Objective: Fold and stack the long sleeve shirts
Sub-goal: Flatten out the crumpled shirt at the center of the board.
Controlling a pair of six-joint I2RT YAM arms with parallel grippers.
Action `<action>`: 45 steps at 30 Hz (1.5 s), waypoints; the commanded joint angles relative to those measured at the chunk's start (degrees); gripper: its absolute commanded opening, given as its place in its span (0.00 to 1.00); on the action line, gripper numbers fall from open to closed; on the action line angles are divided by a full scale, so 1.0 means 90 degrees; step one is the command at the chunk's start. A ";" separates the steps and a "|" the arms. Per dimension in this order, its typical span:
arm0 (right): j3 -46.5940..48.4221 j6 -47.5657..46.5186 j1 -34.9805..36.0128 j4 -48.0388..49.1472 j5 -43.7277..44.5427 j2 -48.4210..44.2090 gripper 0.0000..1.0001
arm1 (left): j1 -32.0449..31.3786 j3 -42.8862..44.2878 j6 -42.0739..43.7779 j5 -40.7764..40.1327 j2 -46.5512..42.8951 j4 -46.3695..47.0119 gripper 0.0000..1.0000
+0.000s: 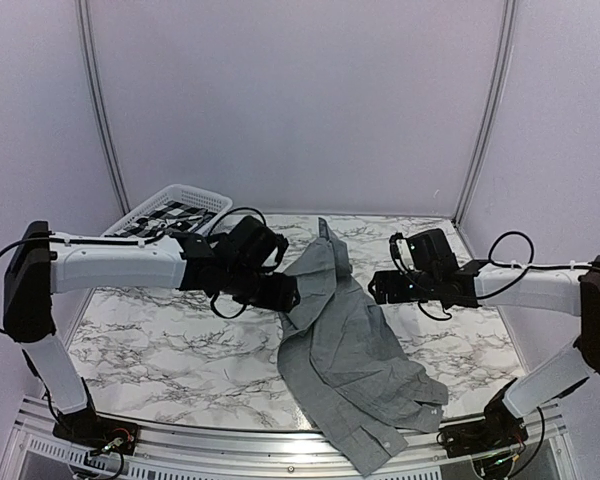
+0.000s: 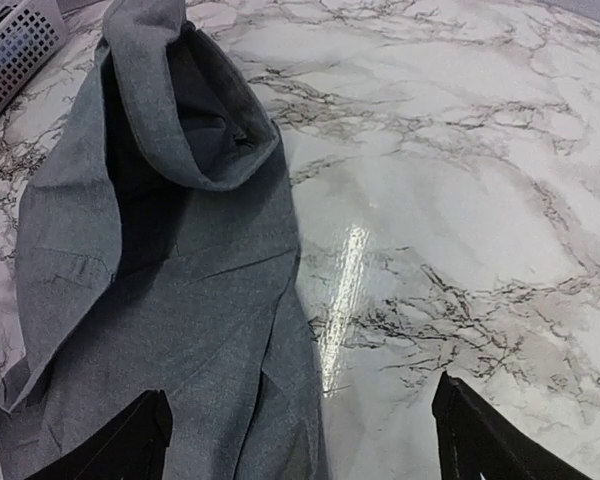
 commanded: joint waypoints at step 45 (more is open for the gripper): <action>0.0691 0.0802 0.0687 -0.0135 -0.1102 0.1593 0.50 | -0.0396 -0.0982 -0.1354 -0.1411 0.0584 0.0398 0.00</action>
